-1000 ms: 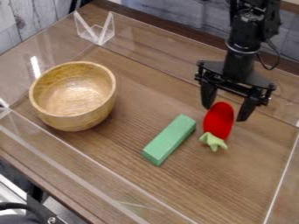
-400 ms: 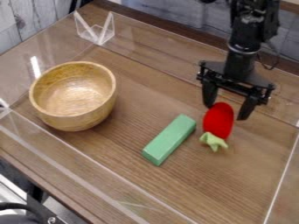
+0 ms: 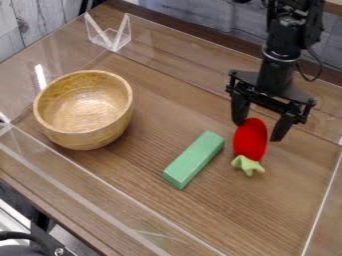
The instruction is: Move the red fruit to the right
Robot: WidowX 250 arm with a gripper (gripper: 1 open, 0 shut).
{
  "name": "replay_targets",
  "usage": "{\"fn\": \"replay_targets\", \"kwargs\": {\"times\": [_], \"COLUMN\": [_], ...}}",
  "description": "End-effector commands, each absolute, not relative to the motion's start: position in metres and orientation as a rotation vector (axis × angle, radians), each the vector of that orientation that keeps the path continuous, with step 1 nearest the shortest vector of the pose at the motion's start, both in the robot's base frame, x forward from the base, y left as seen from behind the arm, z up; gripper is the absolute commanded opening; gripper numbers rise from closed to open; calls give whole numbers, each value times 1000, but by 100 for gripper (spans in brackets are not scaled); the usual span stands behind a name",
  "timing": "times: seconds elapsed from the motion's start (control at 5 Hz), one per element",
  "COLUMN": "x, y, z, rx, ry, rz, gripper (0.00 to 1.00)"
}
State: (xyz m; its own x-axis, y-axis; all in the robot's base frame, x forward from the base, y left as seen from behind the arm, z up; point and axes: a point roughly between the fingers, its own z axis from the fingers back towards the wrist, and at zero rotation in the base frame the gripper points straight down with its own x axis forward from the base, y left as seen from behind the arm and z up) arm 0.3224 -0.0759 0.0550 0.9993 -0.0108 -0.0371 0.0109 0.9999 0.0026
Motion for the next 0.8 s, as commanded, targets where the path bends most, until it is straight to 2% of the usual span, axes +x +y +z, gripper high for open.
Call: {"fn": "replay_targets", "kwargs": {"times": [0.0,0.2,0.4,0.6], "x": [342,343,348,365], "y": [-75,-68,-50,-14], "z": [94,104,124,141], "rx": [-18,-16,-16,6], "ry": [-63,-64,-102,-168], "rz": [15,26,64,181], "gripper": [100,100,100,100]}}
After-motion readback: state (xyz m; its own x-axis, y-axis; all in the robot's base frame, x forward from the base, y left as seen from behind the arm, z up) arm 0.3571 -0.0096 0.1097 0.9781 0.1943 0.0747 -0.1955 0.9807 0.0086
